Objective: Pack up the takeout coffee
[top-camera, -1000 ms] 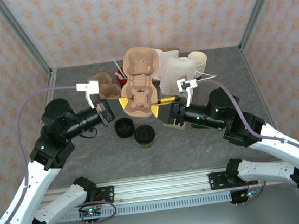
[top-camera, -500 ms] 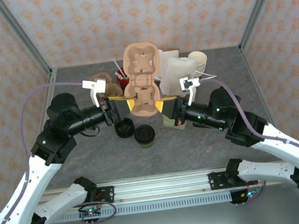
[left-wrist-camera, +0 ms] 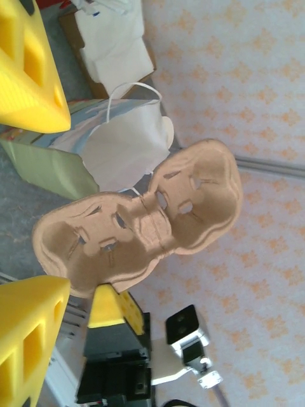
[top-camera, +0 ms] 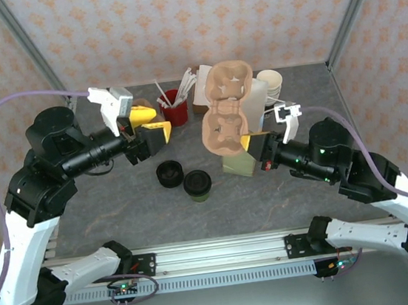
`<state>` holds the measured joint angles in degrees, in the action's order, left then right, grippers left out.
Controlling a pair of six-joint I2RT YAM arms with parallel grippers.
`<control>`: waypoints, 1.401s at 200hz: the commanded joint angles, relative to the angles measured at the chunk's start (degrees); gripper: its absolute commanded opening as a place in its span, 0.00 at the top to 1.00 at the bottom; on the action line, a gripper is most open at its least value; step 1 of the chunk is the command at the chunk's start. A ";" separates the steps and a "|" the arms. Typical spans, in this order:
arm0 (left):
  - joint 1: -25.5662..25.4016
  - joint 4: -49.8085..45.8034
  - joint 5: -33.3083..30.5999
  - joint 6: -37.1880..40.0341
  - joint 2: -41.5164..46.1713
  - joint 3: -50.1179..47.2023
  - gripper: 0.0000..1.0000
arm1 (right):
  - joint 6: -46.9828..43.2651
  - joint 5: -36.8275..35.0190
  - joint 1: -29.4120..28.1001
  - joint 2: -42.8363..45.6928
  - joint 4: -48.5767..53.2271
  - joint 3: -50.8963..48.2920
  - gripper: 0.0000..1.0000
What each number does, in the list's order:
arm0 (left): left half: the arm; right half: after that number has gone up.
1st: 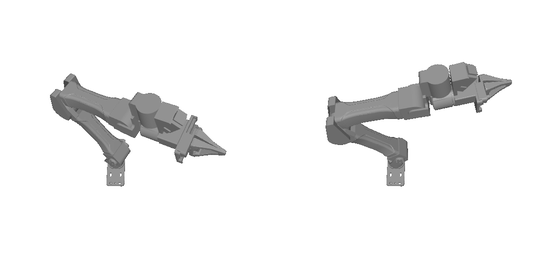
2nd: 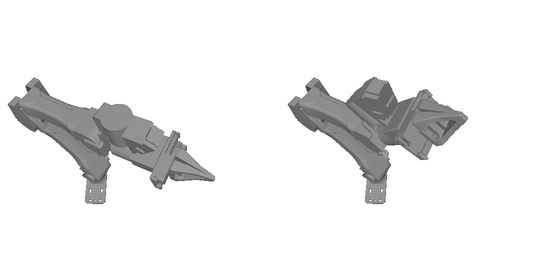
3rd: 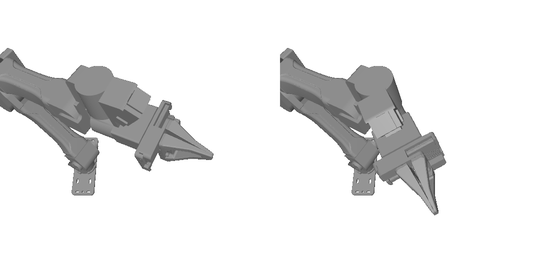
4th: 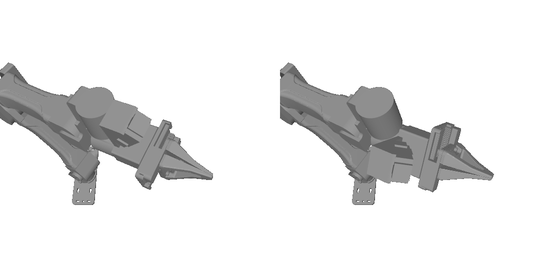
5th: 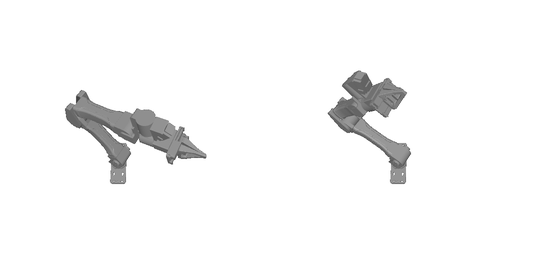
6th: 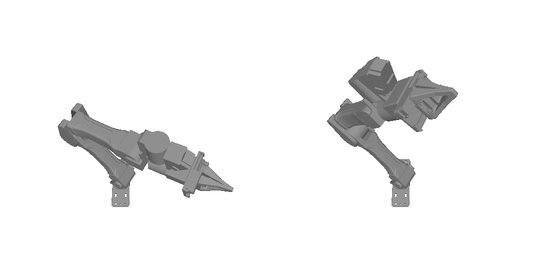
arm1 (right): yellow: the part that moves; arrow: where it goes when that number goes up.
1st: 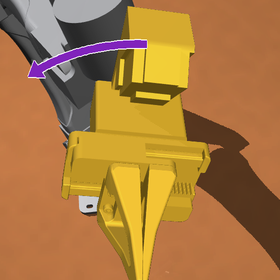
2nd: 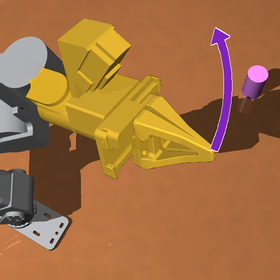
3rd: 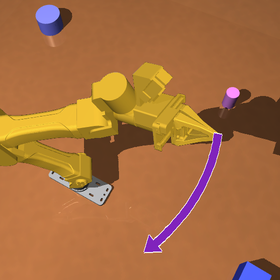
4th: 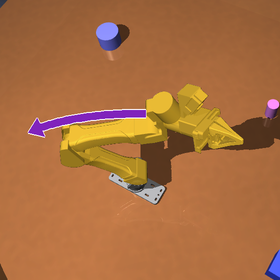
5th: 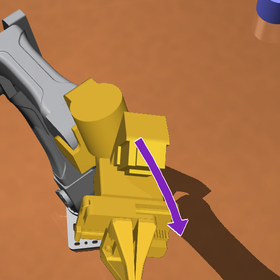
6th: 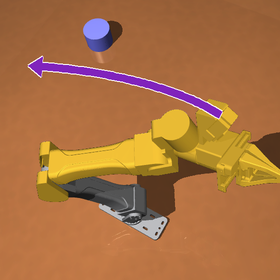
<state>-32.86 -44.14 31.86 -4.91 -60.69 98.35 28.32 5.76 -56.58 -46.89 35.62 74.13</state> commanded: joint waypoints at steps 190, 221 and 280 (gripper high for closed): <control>-13.25 -11.24 -4.77 38.83 -16.21 1.02 0.26 | 0.45 15.33 0.08 -7.75 15.14 6.97 1.00; -13.20 -11.60 -4.55 38.75 -17.96 2.32 0.31 | 0.49 15.50 0.06 -7.61 15.05 6.61 1.00; -13.20 -11.90 -3.60 38.56 -19.17 3.02 0.45 | 0.21 15.21 0.06 -7.16 15.09 6.41 1.00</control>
<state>-45.76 -56.34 28.03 33.08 -79.85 99.11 29.74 20.91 -56.58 -55.13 52.23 80.86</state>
